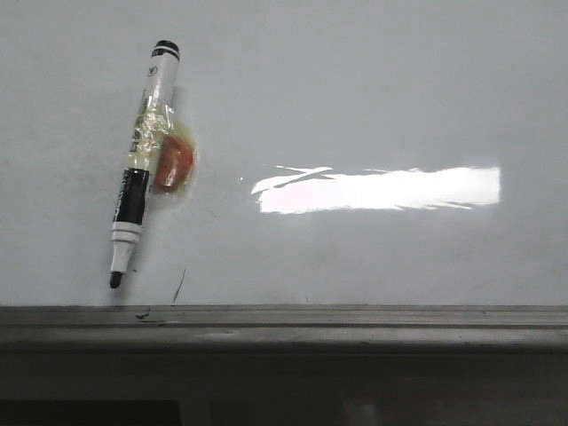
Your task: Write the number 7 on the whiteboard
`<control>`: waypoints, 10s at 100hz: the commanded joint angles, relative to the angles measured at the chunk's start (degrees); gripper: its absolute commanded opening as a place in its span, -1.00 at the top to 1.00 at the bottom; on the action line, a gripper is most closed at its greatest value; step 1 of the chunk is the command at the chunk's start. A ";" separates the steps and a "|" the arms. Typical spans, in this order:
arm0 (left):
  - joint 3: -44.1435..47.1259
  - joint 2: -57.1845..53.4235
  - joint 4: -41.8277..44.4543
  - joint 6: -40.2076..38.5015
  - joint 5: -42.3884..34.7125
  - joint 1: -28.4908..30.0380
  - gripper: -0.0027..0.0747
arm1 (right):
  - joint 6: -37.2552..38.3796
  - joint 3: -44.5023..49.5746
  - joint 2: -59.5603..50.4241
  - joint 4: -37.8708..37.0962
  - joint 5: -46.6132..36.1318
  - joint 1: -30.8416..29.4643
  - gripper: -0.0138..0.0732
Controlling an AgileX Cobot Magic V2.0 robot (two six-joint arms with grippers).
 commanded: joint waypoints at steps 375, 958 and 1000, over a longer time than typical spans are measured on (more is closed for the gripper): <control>-32.49 55.17 -65.55 93.96 10.47 -45.53 0.98 | -80.51 -37.18 37.56 54.88 41.90 25.77 -0.21; -24.04 30.31 -77.25 73.32 -9.94 -36.74 0.90 | -118.92 -39.43 47.15 98.04 -5.62 52.52 0.85; -32.21 47.30 -71.47 80.90 10.50 -36.74 -0.02 | -119.57 -36.31 51.14 92.79 5.81 52.52 0.85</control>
